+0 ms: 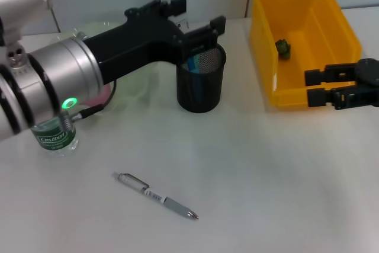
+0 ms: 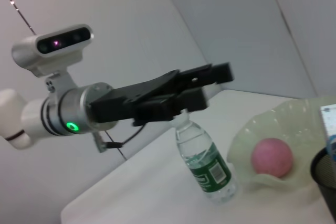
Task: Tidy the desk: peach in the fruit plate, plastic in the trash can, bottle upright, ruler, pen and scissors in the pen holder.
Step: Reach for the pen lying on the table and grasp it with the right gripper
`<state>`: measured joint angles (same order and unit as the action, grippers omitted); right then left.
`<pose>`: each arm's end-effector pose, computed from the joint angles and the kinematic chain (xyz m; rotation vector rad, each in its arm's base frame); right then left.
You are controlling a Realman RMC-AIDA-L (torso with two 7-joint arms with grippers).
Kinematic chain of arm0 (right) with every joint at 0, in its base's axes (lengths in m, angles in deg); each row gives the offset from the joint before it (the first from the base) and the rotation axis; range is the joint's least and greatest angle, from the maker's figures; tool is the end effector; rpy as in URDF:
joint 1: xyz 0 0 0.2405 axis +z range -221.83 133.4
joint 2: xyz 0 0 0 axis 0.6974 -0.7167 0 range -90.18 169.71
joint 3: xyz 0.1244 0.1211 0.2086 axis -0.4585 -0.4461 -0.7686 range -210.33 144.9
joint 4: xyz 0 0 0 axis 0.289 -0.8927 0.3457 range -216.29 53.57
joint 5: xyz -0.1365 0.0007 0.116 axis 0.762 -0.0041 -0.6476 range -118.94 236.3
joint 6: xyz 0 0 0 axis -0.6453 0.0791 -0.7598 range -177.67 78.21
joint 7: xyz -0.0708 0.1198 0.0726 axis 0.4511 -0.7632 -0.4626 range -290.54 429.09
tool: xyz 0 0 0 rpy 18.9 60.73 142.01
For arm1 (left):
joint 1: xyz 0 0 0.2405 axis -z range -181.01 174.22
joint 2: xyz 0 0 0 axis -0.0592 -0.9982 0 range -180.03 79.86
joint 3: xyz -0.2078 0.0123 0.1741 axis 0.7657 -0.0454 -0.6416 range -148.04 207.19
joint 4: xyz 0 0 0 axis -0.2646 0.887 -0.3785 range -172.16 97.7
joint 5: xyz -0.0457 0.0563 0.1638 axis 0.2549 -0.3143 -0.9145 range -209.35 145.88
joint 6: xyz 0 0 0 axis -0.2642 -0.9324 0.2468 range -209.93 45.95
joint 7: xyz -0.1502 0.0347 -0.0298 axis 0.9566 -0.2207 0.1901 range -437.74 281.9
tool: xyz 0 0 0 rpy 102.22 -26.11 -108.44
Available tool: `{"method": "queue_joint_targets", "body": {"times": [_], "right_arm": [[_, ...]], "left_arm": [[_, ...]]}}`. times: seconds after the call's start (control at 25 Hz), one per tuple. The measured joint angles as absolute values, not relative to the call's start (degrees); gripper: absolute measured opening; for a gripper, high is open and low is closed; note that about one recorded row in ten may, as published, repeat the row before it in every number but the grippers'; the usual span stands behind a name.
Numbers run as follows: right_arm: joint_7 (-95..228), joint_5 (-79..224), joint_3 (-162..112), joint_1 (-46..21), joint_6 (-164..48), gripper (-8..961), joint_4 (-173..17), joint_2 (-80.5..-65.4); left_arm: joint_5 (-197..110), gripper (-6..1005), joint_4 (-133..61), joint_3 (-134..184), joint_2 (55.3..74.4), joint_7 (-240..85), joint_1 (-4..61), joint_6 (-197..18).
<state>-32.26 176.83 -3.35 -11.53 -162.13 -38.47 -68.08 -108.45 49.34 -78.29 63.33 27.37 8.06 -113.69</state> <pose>0.2471 0.3092 0.0823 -2.8216 0.9226 0.7875 -0.1223 0.3038 -0.0257 -2.4230 -0.5250 -0.8898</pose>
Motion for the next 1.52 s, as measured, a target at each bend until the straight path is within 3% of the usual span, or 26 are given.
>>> {"method": "queue_joint_targets", "body": {"times": [0.16,0.24,0.28,0.32,1.04,1.52], "right_arm": [[-32.3,176.9,-3.4,-12.3,-162.1,804,-38.4,-67.28],[-32.5,177.0,-3.5,-12.7,-162.0,804,-38.4,-66.78],[-32.7,177.1,-3.5,-12.9,-162.0,804,-38.2,-66.58],[-32.9,177.1,-3.5,-13.0,-162.0,804,-38.1,-66.43],[-36.3,187.1,-0.9,-11.0,-162.7,804,-36.5,-65.80],[-32.3,187.4,0.1,-10.3,-162.0,805,-36.1,-66.13]], "left_arm": [[-126.1,794,53.4,-69.1,66.08,44.5,7.0,-130.8],[-126.1,794,53.4,-69.1,66.08,44.5,7.0,-130.8],[-132.4,794,56.7,-63.6,67.91,50.8,6.0,-142.2],[-133.5,794,57.6,-62.4,68.05,52.5,5.6,-144.5],[-140.9,793,54.9,-53.8,68.10,75.9,7.3,-164.3],[-150.7,788,43.0,-53.6,68.61,87.0,14.2,-163.8]]}}
